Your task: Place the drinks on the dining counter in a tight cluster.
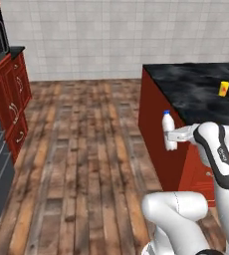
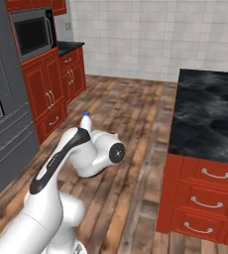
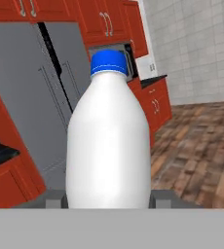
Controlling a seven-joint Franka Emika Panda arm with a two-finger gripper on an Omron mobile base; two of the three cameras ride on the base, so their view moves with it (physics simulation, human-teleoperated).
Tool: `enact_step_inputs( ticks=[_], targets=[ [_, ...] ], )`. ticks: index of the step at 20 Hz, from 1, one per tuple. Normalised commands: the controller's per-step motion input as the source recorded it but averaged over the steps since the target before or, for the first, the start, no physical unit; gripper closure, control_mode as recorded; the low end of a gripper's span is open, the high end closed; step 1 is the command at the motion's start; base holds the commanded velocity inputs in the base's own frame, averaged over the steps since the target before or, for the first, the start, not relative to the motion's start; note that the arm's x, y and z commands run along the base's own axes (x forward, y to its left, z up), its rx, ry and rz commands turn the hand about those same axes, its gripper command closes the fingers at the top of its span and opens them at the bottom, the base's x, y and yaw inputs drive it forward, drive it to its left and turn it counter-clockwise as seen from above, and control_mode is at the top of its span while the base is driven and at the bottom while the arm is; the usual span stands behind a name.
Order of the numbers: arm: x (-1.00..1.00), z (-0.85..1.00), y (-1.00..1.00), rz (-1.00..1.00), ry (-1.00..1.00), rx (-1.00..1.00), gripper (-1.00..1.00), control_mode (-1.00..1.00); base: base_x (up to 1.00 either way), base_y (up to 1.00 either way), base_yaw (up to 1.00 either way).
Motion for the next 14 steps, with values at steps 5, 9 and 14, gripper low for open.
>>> enact_step_inputs(
  ticks=[5, 9, 14],
  targets=[
    [0.0, 0.0, 0.0, 0.0, 0.0, 0.0, 1.0, 1.0, 0.19, -0.65, -0.04],
    [0.0, 0.0, 0.0, 0.0, 0.0, 0.0, 1.0, 1.0, 0.23, -0.65, -0.01],
    [0.0, 0.0, 0.0, 0.0, 0.0, 0.0, 1.0, 1.0, 0.25, -0.64, 0.0]
  ],
)
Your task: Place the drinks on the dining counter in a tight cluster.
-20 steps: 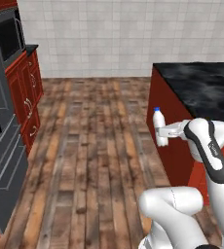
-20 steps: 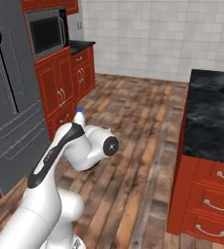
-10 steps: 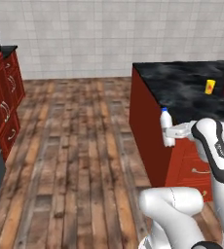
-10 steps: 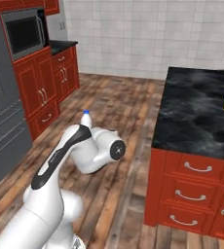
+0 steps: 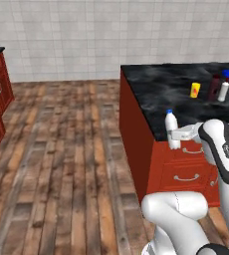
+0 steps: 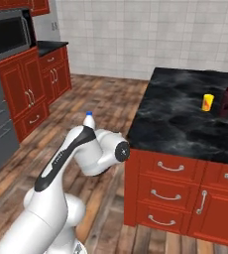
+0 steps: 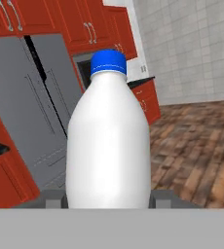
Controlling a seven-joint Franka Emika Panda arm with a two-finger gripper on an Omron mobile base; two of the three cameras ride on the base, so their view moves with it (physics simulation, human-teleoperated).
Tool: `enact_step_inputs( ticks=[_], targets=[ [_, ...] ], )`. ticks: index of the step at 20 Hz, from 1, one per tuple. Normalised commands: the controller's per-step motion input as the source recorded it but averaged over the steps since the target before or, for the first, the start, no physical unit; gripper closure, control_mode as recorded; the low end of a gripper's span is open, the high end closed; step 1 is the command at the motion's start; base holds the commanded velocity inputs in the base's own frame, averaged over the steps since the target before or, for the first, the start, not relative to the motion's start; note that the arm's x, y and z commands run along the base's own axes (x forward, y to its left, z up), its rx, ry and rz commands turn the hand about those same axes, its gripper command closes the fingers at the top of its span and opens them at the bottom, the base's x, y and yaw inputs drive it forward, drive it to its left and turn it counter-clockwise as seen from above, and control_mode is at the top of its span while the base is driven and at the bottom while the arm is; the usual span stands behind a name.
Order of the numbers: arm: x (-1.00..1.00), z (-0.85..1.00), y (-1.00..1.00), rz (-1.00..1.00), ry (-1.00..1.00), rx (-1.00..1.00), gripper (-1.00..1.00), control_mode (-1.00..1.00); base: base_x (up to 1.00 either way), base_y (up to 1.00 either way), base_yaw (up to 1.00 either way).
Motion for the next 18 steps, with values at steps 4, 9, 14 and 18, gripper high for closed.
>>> enact_step_inputs(
  ticks=[4, 9, 14, 18],
  targets=[
    [0.0, 0.0, 0.0, 0.0, 0.0, 0.0, 1.0, 1.0, 0.31, -0.64, 0.0],
    [0.0, 0.0, 0.0, 0.0, 0.0, 0.0, 1.0, 1.0, 0.38, -0.62, 0.0],
    [0.0, 0.0, 0.0, 0.0, 0.0, 0.0, 1.0, 1.0, 0.4, -0.58, 0.0],
    [0.0, 0.0, 0.0, 0.0, 0.0, 0.0, 1.0, 1.0, 0.4, -0.59, 0.0]
  ],
)
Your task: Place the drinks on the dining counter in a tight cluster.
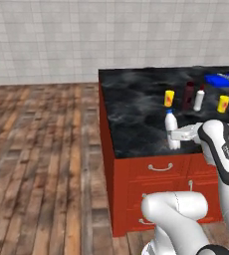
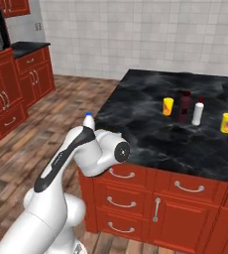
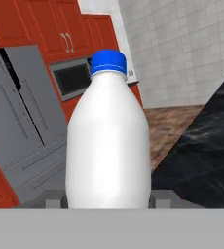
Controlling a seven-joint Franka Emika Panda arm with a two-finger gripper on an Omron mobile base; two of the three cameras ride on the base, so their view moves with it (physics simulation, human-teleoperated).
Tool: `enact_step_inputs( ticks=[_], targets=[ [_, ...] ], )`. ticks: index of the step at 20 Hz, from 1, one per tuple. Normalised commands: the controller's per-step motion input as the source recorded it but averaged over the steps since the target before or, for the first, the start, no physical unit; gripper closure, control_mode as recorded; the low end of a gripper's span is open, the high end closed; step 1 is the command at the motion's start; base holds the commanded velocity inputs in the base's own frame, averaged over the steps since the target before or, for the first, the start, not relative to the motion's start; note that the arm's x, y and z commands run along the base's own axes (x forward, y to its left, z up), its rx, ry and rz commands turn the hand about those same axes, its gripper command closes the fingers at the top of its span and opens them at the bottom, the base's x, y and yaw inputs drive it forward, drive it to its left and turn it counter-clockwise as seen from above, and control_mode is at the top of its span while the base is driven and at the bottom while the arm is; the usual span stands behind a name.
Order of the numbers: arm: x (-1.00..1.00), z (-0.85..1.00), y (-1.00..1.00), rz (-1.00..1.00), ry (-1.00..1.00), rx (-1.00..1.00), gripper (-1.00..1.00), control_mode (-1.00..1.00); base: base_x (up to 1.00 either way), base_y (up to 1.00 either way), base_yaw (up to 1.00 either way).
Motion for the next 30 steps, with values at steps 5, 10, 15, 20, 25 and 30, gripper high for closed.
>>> enact_step_inputs(
  ticks=[5, 10, 15, 20, 25, 30],
  targets=[
    [0.0, 0.0, 0.0, 0.0, 0.0, 0.0, 1.0, 1.0, 0.3, -0.66, 0.0],
    [0.0, 0.0, 0.0, 0.0, 0.0, 0.0, 1.0, 1.0, 0.3, -0.65, 0.0],
    [0.0, 0.0, 0.0, 0.0, 0.0, 0.0, 1.0, 1.0, 0.36, -0.59, 0.0],
    [0.0, 0.0, 0.0, 0.0, 0.0, 0.0, 1.0, 1.0, 0.39, -0.57, 0.0],
    [0.0, 0.0, 0.0, 0.0, 0.0, 0.0, 1.0, 1.0, 0.44, -0.53, 0.0],
    [0.0, 0.0, 0.0, 0.0, 0.0, 0.0, 1.0, 1.0, 0.5, -0.42, 0.02]
  ],
)
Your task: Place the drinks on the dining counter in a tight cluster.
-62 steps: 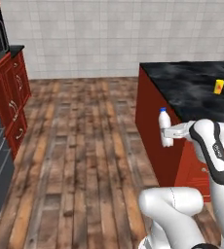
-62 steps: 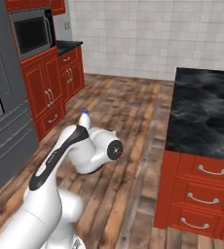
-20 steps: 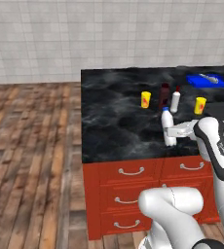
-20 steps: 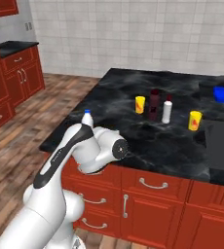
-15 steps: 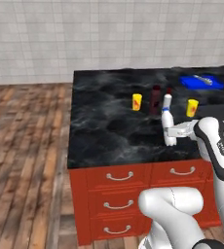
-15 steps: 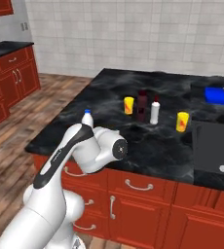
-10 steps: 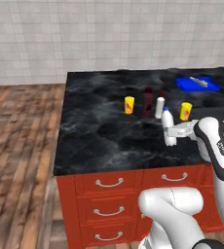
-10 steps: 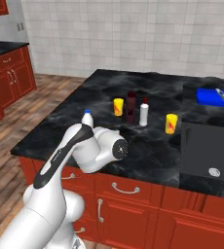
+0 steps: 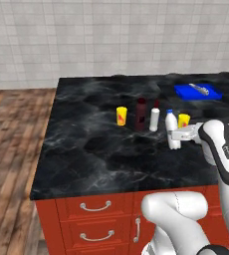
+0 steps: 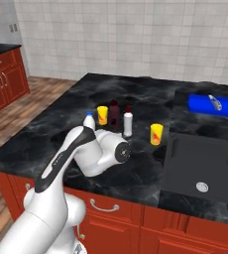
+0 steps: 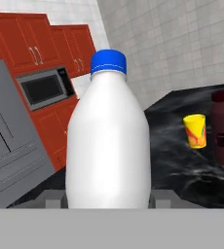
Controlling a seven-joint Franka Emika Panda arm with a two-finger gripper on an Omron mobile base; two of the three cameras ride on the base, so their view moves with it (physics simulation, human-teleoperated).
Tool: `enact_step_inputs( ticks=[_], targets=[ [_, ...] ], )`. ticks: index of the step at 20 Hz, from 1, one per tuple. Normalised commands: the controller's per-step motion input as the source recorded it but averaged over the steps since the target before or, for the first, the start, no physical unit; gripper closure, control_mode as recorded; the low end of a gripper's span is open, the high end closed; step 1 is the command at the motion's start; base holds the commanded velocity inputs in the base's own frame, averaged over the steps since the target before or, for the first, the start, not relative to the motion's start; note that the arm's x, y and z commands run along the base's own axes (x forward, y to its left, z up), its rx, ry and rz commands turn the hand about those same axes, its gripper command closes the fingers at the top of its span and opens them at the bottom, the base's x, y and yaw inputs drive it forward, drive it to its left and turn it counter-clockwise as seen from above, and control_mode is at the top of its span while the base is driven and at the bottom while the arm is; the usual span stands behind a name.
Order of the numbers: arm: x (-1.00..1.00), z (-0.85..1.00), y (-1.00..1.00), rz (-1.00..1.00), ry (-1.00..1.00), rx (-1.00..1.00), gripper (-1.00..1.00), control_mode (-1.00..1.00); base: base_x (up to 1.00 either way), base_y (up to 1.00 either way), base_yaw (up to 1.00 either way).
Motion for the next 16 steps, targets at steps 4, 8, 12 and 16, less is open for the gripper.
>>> enact_step_inputs(
  ticks=[4, 8, 12, 16],
  targets=[
    [0.0, 0.0, 0.0, 0.0, 0.0, 0.0, 1.0, 1.0, 0.48, -0.3, 0.12],
    [0.0, 0.0, 0.0, 0.0, 0.0, 0.0, 1.0, 1.0, 0.07, -0.07, 0.04],
    [0.0, 0.0, 0.0, 0.0, 0.0, 0.0, 1.0, 1.0, 0.0, 0.0, 0.0],
    [0.0, 0.0, 0.0, 0.0, 0.0, 0.0, 1.0, 1.0, 0.0, 0.0, 0.0]
  ],
)
